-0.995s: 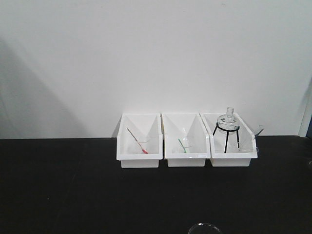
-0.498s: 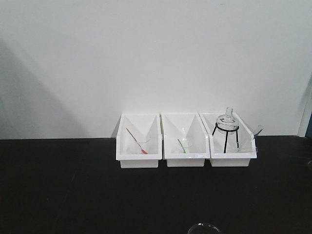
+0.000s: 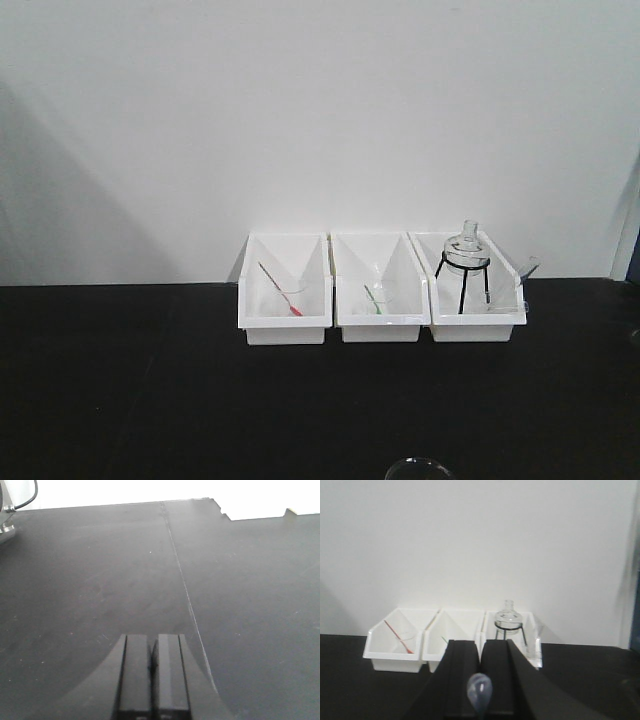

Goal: Grab transparent chemical and place on left bench
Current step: 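Drive the base to the bench with the three white bins, then lower the pipette into the empty glass beaker and open the right gripper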

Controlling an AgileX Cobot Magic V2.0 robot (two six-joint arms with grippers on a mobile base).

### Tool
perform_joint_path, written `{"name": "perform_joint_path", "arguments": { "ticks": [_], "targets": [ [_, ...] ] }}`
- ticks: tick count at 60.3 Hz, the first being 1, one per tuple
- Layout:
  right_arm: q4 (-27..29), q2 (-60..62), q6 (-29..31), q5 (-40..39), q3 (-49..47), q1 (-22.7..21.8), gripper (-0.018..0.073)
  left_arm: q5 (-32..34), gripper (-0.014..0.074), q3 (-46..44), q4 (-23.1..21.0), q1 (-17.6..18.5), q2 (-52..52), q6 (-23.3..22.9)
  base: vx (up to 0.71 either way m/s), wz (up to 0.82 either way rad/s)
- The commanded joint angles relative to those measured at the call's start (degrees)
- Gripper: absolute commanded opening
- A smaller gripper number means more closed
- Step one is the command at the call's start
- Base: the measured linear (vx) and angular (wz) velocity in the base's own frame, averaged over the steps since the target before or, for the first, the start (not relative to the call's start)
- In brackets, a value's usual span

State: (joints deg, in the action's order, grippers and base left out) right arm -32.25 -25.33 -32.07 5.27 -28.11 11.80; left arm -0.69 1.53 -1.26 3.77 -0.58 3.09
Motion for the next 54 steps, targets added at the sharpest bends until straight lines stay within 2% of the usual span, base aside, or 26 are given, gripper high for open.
{"name": "perform_joint_path", "arguments": {
  "ticks": [1,18,30,41,54],
  "targets": [
    [-0.60,-6.74,-2.53,-11.93,-1.69,0.05,0.0000,4.49,-0.0003,0.93,-0.04,0.10,-1.10,-0.45,0.00,0.00],
    [-0.70,-33.32,-3.04,-37.17,-1.69,0.05,0.0000,4.49,-0.0003,0.93,-0.04,0.10,-1.10,-0.45,0.00,0.00],
    [-0.44,-46.86,-2.00,-52.66,-2.02,0.05,0.0000,4.49,-0.0003,0.93,-0.04,0.10,-1.10,-0.45,0.00,0.00],
    [-0.41,-55.33,-1.84,-59.21,-4.87,0.05,0.0000,4.49,-0.0003,0.93,-0.04,0.10,-1.10,-0.45,0.00,0.00],
    [3.11,-61.19,-0.48,-58.73,-7.51,0.05,0.0010,4.49,-0.0003,0.93,-0.04,0.10,-1.10,-0.45,0.00,0.00]
  ]
}}
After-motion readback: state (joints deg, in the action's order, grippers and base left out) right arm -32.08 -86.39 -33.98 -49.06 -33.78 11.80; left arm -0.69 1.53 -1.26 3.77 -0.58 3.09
